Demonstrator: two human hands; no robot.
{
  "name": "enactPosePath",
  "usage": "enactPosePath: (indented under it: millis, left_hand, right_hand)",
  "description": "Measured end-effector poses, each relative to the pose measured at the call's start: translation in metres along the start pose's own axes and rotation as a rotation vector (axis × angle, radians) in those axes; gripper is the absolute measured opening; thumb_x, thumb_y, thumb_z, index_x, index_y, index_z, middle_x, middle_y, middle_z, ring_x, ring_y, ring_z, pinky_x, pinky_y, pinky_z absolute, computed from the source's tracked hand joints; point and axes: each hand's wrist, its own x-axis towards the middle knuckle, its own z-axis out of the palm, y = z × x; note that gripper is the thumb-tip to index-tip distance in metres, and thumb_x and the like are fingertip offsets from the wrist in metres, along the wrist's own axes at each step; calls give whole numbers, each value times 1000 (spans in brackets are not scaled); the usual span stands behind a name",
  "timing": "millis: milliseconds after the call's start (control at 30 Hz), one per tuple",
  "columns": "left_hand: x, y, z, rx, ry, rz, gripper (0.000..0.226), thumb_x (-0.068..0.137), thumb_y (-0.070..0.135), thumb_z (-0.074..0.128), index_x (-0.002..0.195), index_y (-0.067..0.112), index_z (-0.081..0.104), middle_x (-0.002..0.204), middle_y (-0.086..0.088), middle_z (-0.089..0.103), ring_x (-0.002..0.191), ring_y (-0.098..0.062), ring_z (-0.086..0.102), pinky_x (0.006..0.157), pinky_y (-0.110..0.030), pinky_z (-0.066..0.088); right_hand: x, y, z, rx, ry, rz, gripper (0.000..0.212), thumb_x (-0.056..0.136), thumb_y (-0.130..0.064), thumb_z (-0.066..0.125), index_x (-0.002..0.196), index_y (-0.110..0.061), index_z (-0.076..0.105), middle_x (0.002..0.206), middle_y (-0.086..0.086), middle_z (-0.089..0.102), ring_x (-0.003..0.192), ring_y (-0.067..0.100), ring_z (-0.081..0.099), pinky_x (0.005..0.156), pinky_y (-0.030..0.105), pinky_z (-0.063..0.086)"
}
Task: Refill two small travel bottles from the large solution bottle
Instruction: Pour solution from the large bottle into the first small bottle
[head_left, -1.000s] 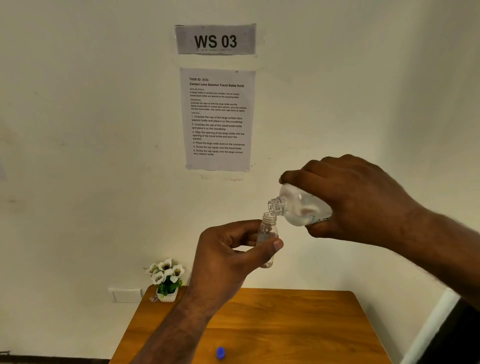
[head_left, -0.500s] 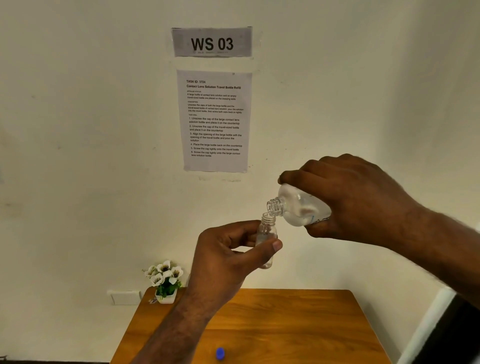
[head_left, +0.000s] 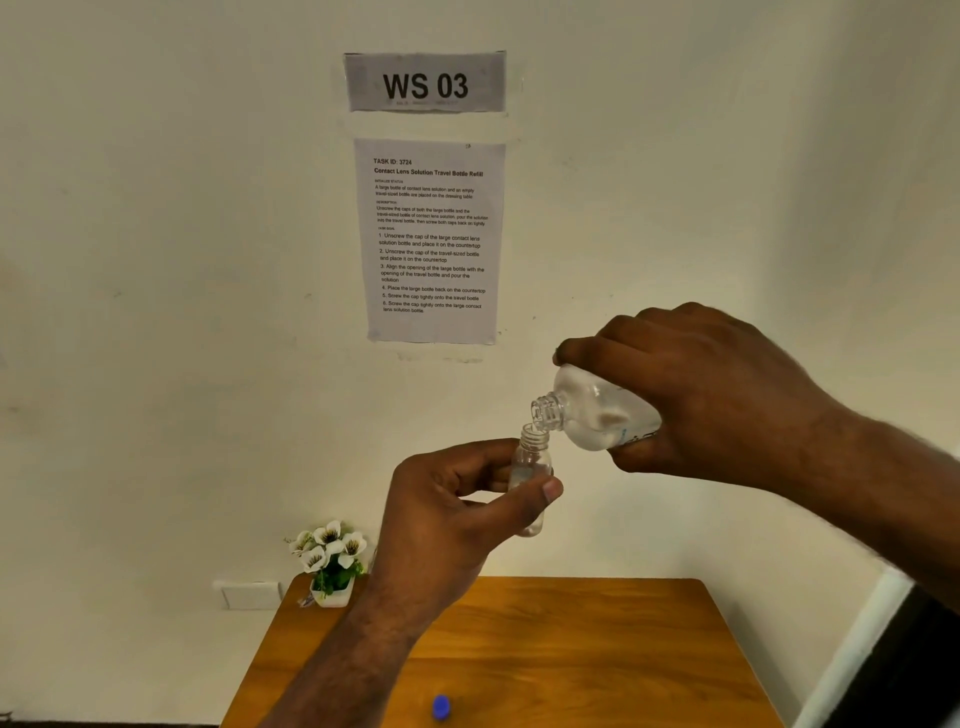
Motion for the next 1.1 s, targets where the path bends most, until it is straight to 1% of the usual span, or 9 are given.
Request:
enactPosePath:
  millis: [233,400,633,800,933,1100]
  left_hand:
    - [-1,0,-2,38,-3,22,29,72,20,82,99,8,82,85,2,82,73,-13,77,58,-17,59]
    - [-1,0,-3,42,-3,22,28,72,22,82,98,12,82,85,5,82,75,-10,77,58,-15,58]
    - [-1,0,-3,41,1,17,27,71,24,82,97,15,82,85,7,82,75,-12,77,58,-14,58]
    - [-1,0,-4,35,3,15,29,72,21,82,98,10,82,85,3,82,75,-15,77,58,-15,58]
    - [-1,0,-4,29,5,7,28,71,21,83,98,12,82,84,1,82,74,-18,77,58,-17,59]
    - [-1,-1,-4,30,3,11,27,72,21,82,97,12,82,85,2,82,74,-16,77,58,-16,58]
  right_hand:
    - [1,-1,1,9,4,-11,74,64,-45,79,132,-27,56,106,-3,68,83,24,64,72,34,48]
    - [2,-1,1,2,12,-15,75,63,-44,81,131,-26,56,106,-2,69,82,25,65,72,35,49]
    - [3,-2,1,-5,17,-17,76,62,-44,81,132,-25,56,107,-2,69,82,26,65,72,35,49]
    - [4,-2,1,-6,21,-24,76,62,-43,81,132,-24,57,106,-1,69,81,26,65,71,36,50]
    - [4,-3,1,-13,19,-21,78,61,-44,81,133,-25,56,107,-2,69,82,26,65,72,35,49]
    - [4,-4,1,-10,4,-19,79,62,-45,82,134,-25,54,109,-2,69,85,26,65,74,37,50]
